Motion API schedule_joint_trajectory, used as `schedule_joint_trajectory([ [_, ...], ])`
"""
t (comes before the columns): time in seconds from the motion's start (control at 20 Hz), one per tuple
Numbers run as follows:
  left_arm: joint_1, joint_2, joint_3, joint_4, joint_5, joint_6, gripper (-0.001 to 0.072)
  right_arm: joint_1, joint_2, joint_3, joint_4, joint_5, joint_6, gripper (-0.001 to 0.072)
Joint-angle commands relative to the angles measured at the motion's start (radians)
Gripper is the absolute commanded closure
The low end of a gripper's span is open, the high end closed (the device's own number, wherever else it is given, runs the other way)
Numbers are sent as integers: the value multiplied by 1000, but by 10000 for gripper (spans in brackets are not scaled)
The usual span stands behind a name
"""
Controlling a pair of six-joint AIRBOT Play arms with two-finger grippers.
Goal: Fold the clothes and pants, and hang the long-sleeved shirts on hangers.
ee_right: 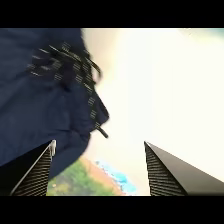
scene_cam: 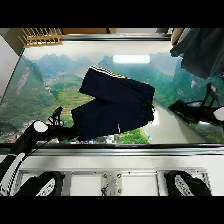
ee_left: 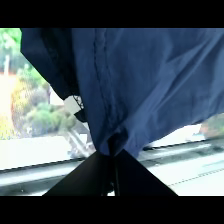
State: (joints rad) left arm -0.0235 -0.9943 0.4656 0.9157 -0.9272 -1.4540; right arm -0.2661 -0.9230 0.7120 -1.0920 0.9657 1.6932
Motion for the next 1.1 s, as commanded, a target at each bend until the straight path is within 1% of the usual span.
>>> schedule_joint_trajectory([
  [0.0, 15, 55, 0, 0, 10, 0, 701, 8, -95, -187, 141, -153, 49, 108],
  [0.2, 15, 65, 0, 0, 12, -1, 701, 154, -258, -223, 385, -357, -126, 108],
  [0.35, 15, 65, 0, -1, 12, -1, 701, 269, -339, -222, 587, -492, -277, 108],
  [0.45, 15, 65, 0, -1, 13, -1, 701, 316, -362, -216, 665, -553, -347, 109],
  [0.55, 15, 65, 0, 0, 13, -1, 701, 339, -364, -210, 674, -597, -363, 111],
  [0.6, 15, 65, 0, 0, 13, -1, 701, 344, -364, -206, 674, -611, -363, 147],
  [0.65, 15, 65, 0, -1, 14, -1, 701, 344, -364, -204, 673, -613, -364, 294],
  [0.7, 15, 65, 0, -1, 14, -1, 701, 344, -364, -200, 670, -614, -391, 426],
  [0.8, 15, 65, 0, -1, 14, -1, 701, 344, -363, -187, 669, -604, -475, 674],
  [0.85, 15, 65, 0, -1, 14, -1, 701, 344, -359, -178, 666, -592, -509, 698],
  [0.9, 16, 65, 13, 7, 9, -1, 702, 342, -345, -163, 661, -574, -544, 699],
  [0.95, 17, 67, 50, 16, -4, -1, 702, 340, -323, -138, 631, -553, -557, 699],
  [1.05, 18, 101, 178, 64, -41, -1, 702, 330, -245, -50, 504, -469, -557, 699],
])
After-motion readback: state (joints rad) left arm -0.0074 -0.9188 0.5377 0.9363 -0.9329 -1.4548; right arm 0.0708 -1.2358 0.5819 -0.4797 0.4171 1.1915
